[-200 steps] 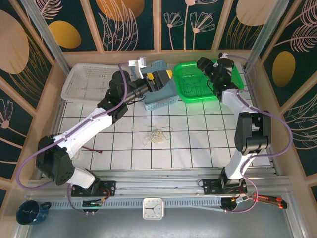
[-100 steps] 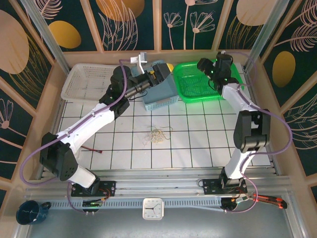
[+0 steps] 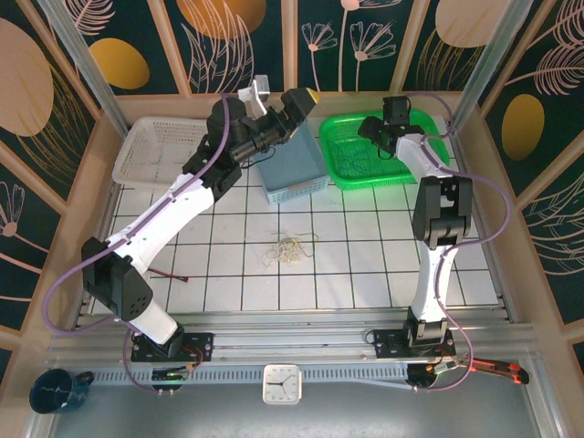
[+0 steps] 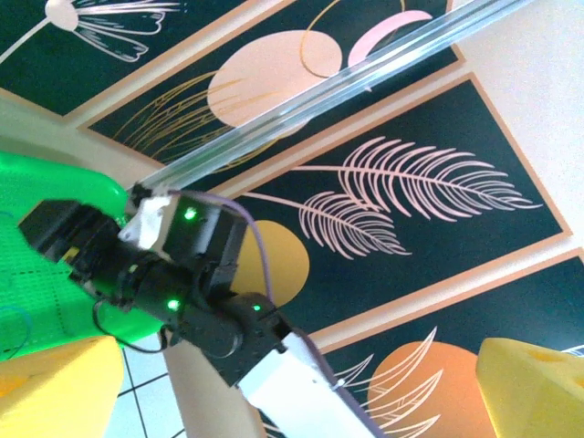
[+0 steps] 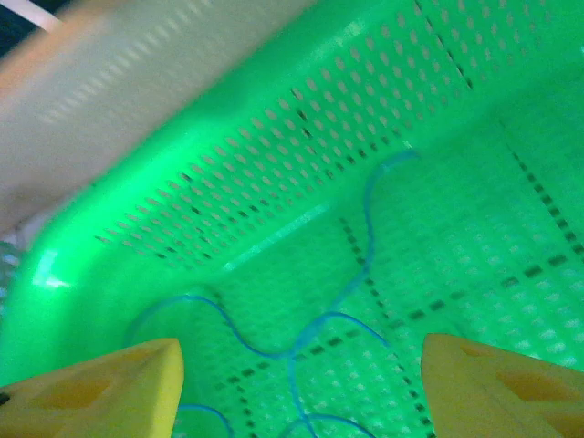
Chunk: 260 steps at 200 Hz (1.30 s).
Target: Untangle the cables
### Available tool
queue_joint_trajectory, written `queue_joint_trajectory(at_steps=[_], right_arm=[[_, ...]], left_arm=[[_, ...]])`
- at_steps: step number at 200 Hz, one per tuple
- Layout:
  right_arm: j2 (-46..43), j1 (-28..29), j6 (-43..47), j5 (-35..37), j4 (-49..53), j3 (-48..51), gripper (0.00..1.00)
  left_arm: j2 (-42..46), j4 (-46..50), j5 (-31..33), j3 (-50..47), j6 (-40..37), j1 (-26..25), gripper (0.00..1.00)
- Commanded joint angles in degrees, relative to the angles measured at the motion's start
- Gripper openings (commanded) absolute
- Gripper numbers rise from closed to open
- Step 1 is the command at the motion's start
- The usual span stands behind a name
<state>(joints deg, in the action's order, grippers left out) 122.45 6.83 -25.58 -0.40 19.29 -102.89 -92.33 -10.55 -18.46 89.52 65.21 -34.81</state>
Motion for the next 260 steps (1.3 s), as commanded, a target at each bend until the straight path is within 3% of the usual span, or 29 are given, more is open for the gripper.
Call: queue_joint_trajectory(at_steps=[1, 44, 104, 170, 218, 260], right_arm=[[-5.54, 0.22, 0.06, -1.15, -1.62, 4.13, 0.70], [-18.21, 4.90, -3.66, -13.33, -13.54, 19.22, 0.68], [-28.03, 17.22, -5.85, -15.79, -18.81, 35.18, 0.67], [-26.29, 27.23, 1.16, -15.81, -15.20, 35.48, 0.64], [-25.32, 31.39, 3.40, -16.47, -16.10, 36.90, 0.63], [-22.68, 34.83, 11.96, -14.49, -9.20, 34.43, 0.64]], left_arm=[[-0.48, 4.48, 1.06, 3.76, 5.19, 0.29, 0.99], [-0.40, 2.85, 0.43, 4.44, 6.75, 0.29, 0.99], [0.13, 0.80, 0.04, 4.06, 7.97, 0.30, 0.99], [4.29, -4.31, 4.39, -2.42, 8.71, 0.30, 0.99], [5.21, -5.88, 3.64, -5.49, 10.40, 0.29, 0.99], [6.99, -5.71, 4.39, -5.29, 9.99, 0.34, 0.99]])
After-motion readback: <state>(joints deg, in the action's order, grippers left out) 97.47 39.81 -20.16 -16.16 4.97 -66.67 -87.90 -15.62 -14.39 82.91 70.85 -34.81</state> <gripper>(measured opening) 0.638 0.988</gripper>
